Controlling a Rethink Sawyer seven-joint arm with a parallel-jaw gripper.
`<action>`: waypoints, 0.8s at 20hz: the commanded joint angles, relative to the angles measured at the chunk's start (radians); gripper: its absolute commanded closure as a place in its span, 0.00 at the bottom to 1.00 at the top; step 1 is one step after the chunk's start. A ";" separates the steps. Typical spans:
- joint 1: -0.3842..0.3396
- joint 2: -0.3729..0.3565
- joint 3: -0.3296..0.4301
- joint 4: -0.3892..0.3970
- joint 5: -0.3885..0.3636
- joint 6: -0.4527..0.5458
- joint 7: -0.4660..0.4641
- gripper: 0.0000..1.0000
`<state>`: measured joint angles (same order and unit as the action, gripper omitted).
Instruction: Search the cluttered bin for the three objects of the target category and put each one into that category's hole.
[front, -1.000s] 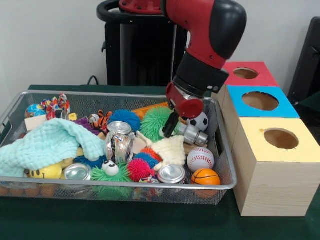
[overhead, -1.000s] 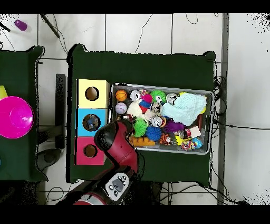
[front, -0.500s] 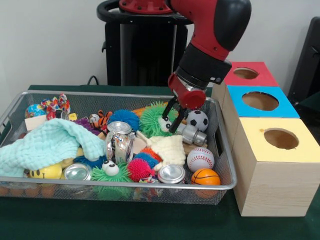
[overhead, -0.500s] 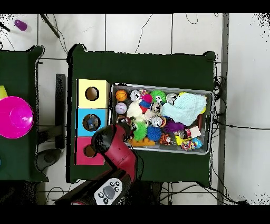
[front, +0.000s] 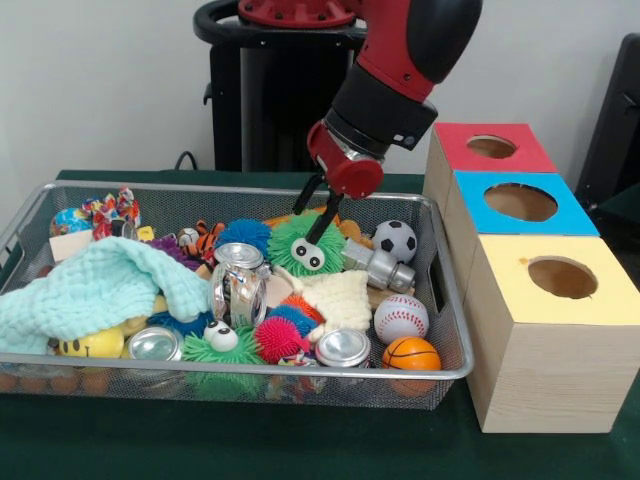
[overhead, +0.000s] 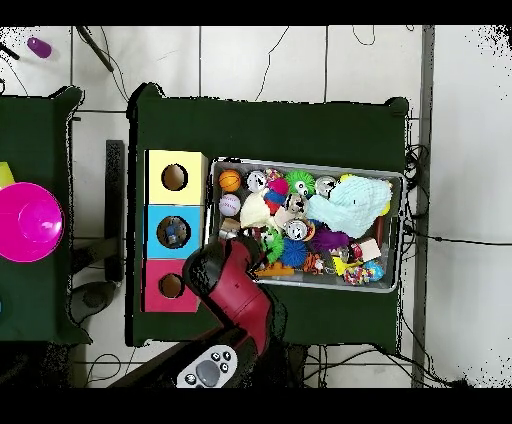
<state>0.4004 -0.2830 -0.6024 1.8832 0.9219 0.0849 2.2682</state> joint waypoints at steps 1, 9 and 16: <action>-0.016 0.045 0.018 -0.044 -0.114 0.138 0.076 0.00; -0.037 0.021 0.069 -0.012 -0.140 0.081 0.131 0.00; -0.054 0.028 0.155 0.033 -0.131 -0.055 0.187 0.00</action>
<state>0.3882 -0.2742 -0.6254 1.8944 0.8241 0.1083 2.2682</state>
